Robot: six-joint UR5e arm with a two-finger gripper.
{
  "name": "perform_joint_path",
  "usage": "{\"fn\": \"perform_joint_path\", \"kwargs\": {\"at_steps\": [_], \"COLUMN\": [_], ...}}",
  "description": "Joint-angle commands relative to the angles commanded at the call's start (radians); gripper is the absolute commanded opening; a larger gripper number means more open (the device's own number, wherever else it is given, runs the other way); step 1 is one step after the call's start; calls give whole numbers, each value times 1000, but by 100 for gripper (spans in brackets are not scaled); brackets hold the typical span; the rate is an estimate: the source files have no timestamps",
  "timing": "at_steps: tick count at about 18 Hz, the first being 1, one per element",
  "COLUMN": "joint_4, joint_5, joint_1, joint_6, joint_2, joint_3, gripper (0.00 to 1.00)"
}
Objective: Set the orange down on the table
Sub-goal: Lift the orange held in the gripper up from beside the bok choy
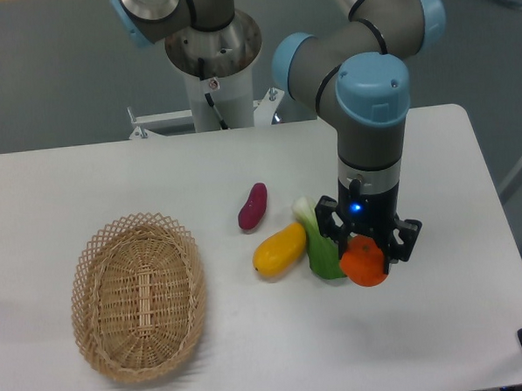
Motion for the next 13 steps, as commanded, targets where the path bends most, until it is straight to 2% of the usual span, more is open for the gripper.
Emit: {"fn": "perform_joint_path", "kwargs": {"at_steps": [6,13], "joint_4": [0,14], "joint_5": [0,-3], "joint_1": [-3,-32], "joint_6": [-23,-242], "joint_2": [-11,-63], "joint_3": [2,18], "gripper": [58,59]}}
